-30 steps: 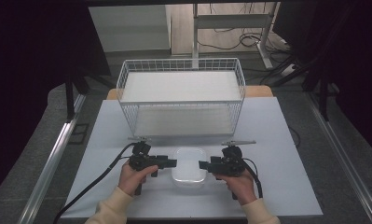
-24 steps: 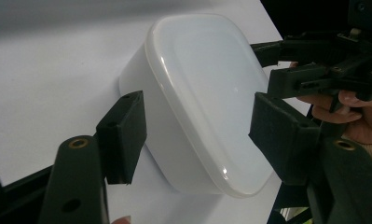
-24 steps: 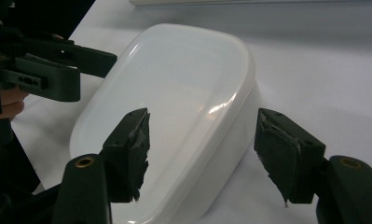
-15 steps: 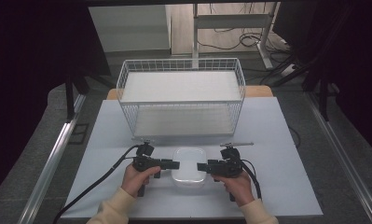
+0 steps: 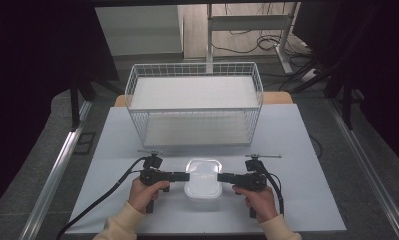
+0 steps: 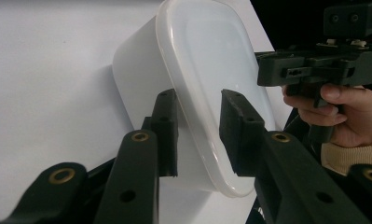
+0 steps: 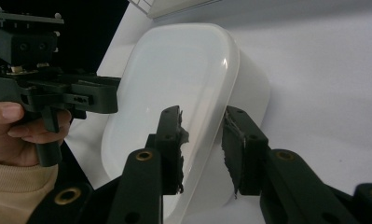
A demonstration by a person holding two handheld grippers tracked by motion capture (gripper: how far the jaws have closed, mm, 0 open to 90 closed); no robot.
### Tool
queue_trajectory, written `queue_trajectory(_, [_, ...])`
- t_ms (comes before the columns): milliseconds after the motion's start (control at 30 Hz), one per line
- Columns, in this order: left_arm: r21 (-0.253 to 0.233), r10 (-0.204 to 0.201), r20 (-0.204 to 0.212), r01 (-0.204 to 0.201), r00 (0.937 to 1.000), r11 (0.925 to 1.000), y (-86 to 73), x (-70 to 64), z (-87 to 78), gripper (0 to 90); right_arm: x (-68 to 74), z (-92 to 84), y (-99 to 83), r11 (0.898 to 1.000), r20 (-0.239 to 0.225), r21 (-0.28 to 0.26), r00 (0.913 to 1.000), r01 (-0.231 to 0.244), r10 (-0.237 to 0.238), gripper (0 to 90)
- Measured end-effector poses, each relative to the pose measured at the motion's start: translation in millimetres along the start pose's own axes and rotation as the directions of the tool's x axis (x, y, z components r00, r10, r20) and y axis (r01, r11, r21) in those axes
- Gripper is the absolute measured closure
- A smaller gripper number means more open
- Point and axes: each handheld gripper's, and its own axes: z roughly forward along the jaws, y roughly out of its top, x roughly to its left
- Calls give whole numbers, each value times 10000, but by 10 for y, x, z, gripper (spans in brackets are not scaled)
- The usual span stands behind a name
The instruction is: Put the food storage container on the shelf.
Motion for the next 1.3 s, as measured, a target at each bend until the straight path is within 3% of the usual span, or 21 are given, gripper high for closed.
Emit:
queue_trajectory(333, [-239, 383, 112, -381, 9992, 9990, -31, -90, -75, 752, 57, -94, -32, 9997, -4, -198, 9999, 154, -154, 747])
queue_trajectory(533, [-379, 592, -137, -597, 9982, 9975, -40, -126, -121, 788, 107, -129, -43, 9990, -67, -332, 9995, 291, -293, 792])
queue_trajectory(833, [-517, 778, -44, -779, 9970, 9956, -43, -154, -160, 799, 142, -147, -48, 9976, -23, -473, 9987, 512, -513, 795])
queue_trajectory(1300, [-1142, 1402, 173, -1373, 9900, 9839, -3, -319, -339, 809, 331, -284, 7, 9862, -95, -1039, 9914, 1291, -1308, 793])
